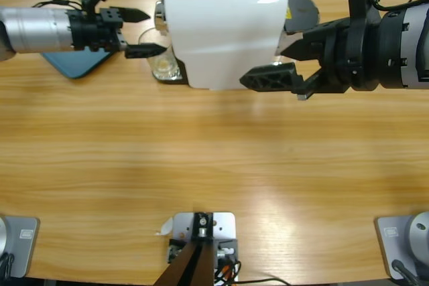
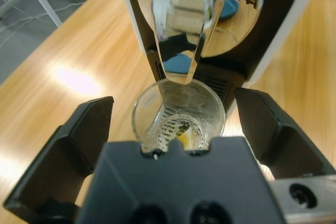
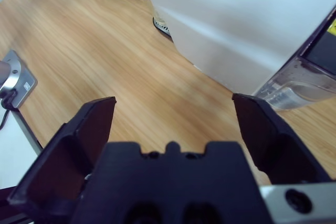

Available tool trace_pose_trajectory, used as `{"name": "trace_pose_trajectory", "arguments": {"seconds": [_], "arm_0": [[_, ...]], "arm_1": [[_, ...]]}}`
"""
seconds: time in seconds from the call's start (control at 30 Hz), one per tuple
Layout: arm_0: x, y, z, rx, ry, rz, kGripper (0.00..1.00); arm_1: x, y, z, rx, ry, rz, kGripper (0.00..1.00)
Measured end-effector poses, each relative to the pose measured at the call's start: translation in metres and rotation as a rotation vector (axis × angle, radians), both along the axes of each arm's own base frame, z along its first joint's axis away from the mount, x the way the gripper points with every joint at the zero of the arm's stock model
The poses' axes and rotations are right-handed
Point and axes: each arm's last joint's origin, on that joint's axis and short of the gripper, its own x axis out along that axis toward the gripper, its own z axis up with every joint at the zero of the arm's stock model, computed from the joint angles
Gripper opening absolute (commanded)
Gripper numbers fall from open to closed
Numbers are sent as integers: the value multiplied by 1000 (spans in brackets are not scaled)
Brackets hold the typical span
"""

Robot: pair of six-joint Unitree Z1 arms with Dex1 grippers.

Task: Pour coffee

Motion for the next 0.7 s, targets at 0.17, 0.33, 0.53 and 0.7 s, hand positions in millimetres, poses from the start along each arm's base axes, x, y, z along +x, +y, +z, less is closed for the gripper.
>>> {"name": "trace_pose_trajectory", "arguments": {"seconds": [0.17,0.33,0.53,0.7], "arm_0": [[-20,14,26,-40,-32,30,960],[-61,33,62,-63,52,126,964],[-112,52,77,0,239,292,996],[-145,58,93,50,342,313,996]], "arm_1": [[0,0,0,-13,-11,-1,1000],[7,-4,27,-21,-89,-36,813],[12,-10,68,2,-138,-66,0],[22,-23,92,17,-103,-147,0]]}}
